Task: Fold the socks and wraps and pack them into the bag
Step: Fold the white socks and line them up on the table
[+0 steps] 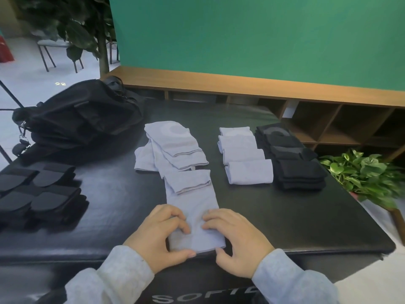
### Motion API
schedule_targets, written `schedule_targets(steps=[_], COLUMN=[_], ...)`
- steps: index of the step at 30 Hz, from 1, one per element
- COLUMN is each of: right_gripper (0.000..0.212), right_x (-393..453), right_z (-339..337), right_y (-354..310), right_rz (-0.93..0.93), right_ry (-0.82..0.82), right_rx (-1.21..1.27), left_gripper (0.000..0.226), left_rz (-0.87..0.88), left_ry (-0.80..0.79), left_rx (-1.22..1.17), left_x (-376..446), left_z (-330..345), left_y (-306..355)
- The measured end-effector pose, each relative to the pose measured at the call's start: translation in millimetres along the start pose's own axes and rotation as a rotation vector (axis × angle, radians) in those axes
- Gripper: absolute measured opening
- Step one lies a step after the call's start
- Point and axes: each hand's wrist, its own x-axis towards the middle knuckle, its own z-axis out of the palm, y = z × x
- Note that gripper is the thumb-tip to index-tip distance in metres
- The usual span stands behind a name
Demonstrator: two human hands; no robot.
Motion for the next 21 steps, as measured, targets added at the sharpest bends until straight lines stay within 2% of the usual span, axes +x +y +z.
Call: schedule_targets(steps=[5,12,17,21], right_gripper=[0.049,0.023,0.044,0.037], right_x=[0,5,10,8], right_z=[-1,-1,-1,-5], right_y=[1,1,3,-1], right_rz=[-0.003,0.046,0.139,0.122], right_ry=[-0.011,0.068,0.094,0.053], right_rx=[0.005,0.099,0.178,0.149], left_gripper=[0.040,0.037,0.031,0.014], left_rz=[-0.011,-0.016,-0.043,-0.063], left_ry=[-0.003,-0.011,-0.041,0.002], left_rx=[0.058,0.065,0.053,-0.012], left_x=[-2,-2,-2,0], left_z=[0,-2,-3,-4], left_y=[2,4,5,7])
